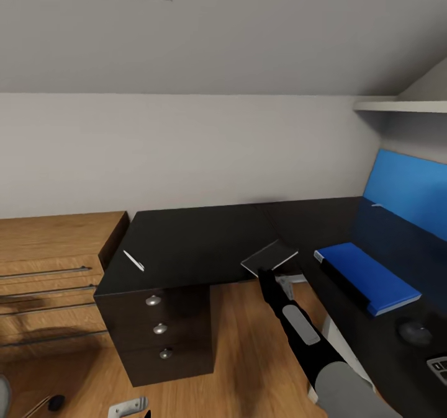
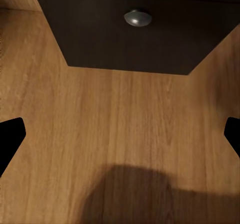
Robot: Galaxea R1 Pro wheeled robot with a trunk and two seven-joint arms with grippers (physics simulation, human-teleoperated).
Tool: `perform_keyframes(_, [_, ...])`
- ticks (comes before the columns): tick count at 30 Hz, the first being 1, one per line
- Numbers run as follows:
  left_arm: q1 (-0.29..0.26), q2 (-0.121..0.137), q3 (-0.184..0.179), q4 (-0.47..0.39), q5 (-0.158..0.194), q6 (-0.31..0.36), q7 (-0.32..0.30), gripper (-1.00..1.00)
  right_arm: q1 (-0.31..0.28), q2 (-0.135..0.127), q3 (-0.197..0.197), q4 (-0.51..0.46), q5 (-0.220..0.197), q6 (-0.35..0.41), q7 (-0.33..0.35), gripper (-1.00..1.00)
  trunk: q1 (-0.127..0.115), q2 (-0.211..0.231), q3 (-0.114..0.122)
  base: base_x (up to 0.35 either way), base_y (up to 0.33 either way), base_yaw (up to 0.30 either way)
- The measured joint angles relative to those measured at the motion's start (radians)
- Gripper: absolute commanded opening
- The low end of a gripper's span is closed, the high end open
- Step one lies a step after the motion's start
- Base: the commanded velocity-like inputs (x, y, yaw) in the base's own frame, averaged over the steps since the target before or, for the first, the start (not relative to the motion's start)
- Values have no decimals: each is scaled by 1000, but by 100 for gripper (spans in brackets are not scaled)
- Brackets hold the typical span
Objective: In the bedroom, organize the workspace by keeping the computer under the desk, ensuring the monitor is on the desk, placing the keyboard on the desk next to the monitor, placing the mouse on the desk next to the keyboard, moving the folder from the swivel chair onto the desk next to the mouse, stacking the notebook on top of the folder with the pen on top of the notebook, and positioning the swivel chair next to the desk.
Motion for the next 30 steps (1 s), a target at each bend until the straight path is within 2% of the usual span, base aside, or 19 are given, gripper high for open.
perform_keyframes(5, [0, 0, 0, 1, -1, 0, 1, 100, 8, -1, 0, -33, 0, 0, 0, -100, -19, 35, 16, 0, 0, 0])
perform_keyframes(8, [0, 0, -1, 8, -1, 0, 2, 100, 36, -2, 0, -84, 2, 0, -2, -100, -31, 56, 25, 0, 0, 0])
perform_keyframes(16, [0, -1, -1, 29, -2, 0, 3, 100, 128, -10, 0, -283, 3, 0, -47, -100, -61, 112, 50, 0, 0, 0])
perform_keyframes(24, [0, -1, -3, 45, -3, -4, 4, 100, 146, -27, -1, -335, 3, 0, -75, -100, -92, 168, 75, 0, 0, 0])
perform_keyframes(30, [0, 0, -5, 88, -4, -5, 4, 100, 149, -34, -9, -344, 0, -16, -80, -100, -92, 168, 75, 0, 0, 0])
